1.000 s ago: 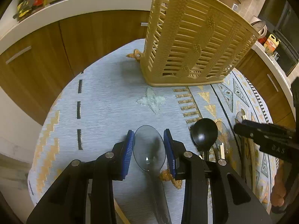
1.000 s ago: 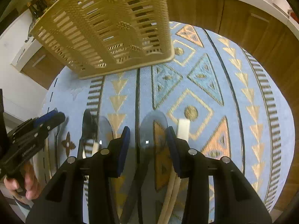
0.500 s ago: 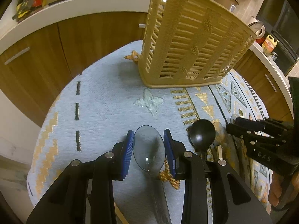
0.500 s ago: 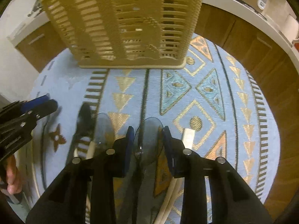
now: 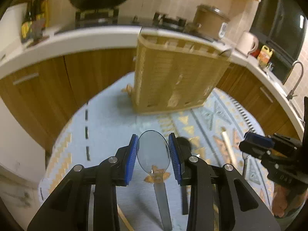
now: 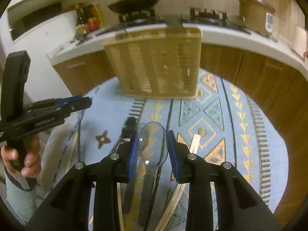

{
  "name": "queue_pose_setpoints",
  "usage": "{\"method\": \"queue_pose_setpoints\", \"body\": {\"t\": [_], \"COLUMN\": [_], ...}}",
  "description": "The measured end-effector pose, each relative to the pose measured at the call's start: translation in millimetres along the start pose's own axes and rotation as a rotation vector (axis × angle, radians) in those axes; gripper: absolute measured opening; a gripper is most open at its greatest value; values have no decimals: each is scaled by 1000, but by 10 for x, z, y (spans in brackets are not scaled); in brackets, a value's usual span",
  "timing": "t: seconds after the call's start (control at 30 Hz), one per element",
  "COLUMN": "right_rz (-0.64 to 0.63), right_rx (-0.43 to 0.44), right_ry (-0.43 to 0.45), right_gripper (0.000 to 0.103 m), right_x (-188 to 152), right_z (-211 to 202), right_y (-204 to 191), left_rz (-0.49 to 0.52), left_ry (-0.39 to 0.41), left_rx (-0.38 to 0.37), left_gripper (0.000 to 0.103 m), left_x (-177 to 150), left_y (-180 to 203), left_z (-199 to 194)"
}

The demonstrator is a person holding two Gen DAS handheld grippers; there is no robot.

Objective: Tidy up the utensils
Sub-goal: 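Lift both held clear spoons and carry them toward the beige holder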

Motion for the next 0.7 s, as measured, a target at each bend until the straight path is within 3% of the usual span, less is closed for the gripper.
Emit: {"method": "queue_pose_setpoints", "body": {"t": [0.4,0.7], "right_rz": [-47,-35], "right_rx": [31,109], "right_ry": [289,404], "right_gripper": [26,26], "right_x": [514,1250], "right_z": [-634,-947], "right_y": [-207,-300], "left_rz": [32,46], "left_ry": [242,393], "left_rx": [25,59], "left_gripper": [31,31], "left_x": [621,1297], "left_y": [202,247], "left_z": [-806,-1284]}}
Point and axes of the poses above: each gripper's, at about its wrist camera, not at the fingertips, and z roughly the way its jaws point, y to its right, x to its top, the point moved 5 cm from there along z, roughly the way its jaws point, and after that the axes turned 5 degrees about z, right-handed, at the moved point
